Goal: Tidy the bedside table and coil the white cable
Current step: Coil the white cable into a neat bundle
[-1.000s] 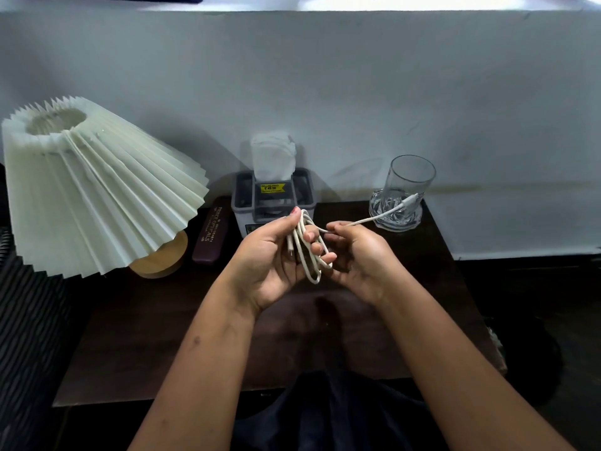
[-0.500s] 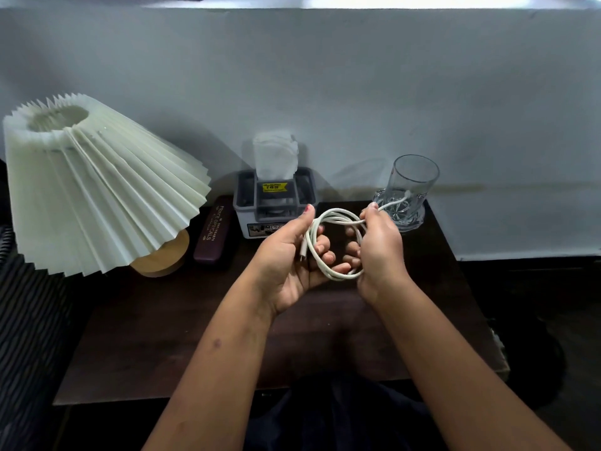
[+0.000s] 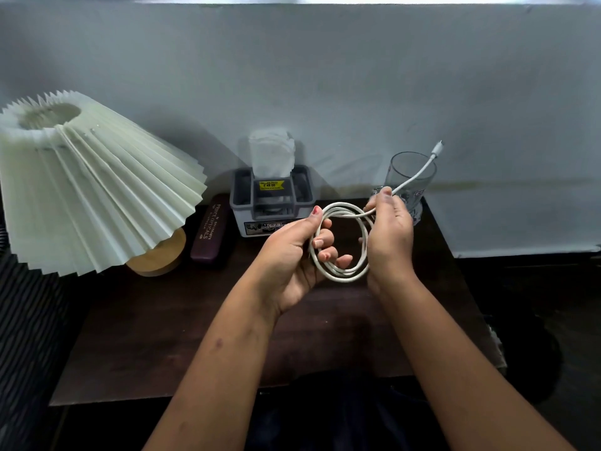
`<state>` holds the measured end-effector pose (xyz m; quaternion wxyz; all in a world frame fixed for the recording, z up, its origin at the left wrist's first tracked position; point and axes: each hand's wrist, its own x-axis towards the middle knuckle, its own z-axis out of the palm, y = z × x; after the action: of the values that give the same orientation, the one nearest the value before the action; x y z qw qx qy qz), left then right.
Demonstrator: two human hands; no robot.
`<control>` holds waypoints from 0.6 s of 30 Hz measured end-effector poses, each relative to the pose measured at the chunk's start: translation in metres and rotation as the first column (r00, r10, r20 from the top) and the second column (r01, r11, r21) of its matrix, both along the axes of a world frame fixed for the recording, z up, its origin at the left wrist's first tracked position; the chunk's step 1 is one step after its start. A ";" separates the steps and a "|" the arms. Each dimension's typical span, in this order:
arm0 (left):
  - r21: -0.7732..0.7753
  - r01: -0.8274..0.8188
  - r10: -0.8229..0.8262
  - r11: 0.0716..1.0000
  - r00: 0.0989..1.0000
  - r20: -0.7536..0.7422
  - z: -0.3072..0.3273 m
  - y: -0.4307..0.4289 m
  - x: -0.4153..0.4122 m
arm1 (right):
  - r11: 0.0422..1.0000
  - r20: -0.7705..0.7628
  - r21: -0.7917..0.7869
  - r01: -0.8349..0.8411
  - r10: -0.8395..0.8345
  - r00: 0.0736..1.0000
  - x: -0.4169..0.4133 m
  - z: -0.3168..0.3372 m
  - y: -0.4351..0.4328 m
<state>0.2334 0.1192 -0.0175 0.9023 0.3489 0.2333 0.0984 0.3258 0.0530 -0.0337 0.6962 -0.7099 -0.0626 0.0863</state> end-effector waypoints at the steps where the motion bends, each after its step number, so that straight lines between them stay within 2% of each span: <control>1: 0.010 -0.016 0.016 1.000 1.000 -0.015 -0.001 0.001 0.000 | 0.997 -0.012 0.059 -0.059 0.060 0.998 0.000 0.002 -0.001; 4: 0.028 -0.101 0.101 0.995 0.994 -0.027 -0.003 0.006 0.000 | 0.913 0.006 0.186 -0.362 0.367 0.930 -0.001 0.012 -0.008; 6: 0.041 -0.171 0.172 0.984 0.985 -0.028 -0.005 0.013 -0.001 | 0.779 -0.026 0.238 -0.580 0.602 0.798 0.001 0.016 -0.015; 8: 0.034 -0.219 0.220 0.975 0.975 -0.024 -0.006 0.019 -0.002 | 0.676 -0.093 0.196 -0.710 0.734 0.673 0.002 0.012 -0.018; 11: 0.024 -0.232 0.233 0.972 0.972 -0.030 -0.007 0.022 -0.003 | 0.601 -0.100 0.121 -0.790 0.799 0.592 -0.002 0.008 -0.018; 14: 0.027 -0.224 0.224 0.974 0.974 -0.032 -0.006 0.021 -0.003 | 0.591 -0.189 0.205 -0.780 0.806 0.561 -0.002 0.010 -0.018; 18: 0.031 -0.240 0.241 0.970 0.970 -0.040 -0.005 0.021 -0.002 | 0.590 -0.196 0.254 -0.766 0.807 0.557 0.003 0.010 -0.022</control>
<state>0.2311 0.1399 -0.0229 0.8740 0.3316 0.2920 0.2023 0.3292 0.0312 -0.0235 0.6324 -0.5352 -0.2763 0.4870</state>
